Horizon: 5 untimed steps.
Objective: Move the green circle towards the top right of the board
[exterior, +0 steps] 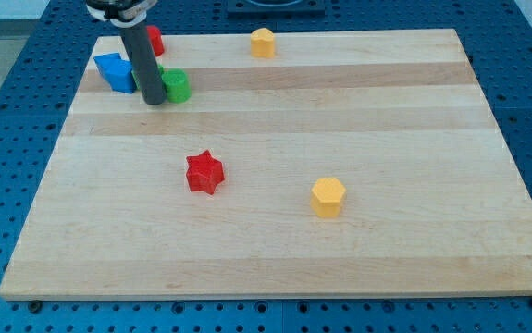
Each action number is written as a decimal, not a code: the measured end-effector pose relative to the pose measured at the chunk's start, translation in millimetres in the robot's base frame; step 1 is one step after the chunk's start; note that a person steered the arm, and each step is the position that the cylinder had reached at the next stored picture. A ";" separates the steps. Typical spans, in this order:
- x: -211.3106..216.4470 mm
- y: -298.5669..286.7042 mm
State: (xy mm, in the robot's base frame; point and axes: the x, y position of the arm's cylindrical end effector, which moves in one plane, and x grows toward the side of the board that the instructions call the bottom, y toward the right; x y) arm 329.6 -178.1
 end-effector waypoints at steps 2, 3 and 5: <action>-12.6 31.7; -14.7 78.8; -44.3 72.2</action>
State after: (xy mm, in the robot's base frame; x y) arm 285.3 -105.9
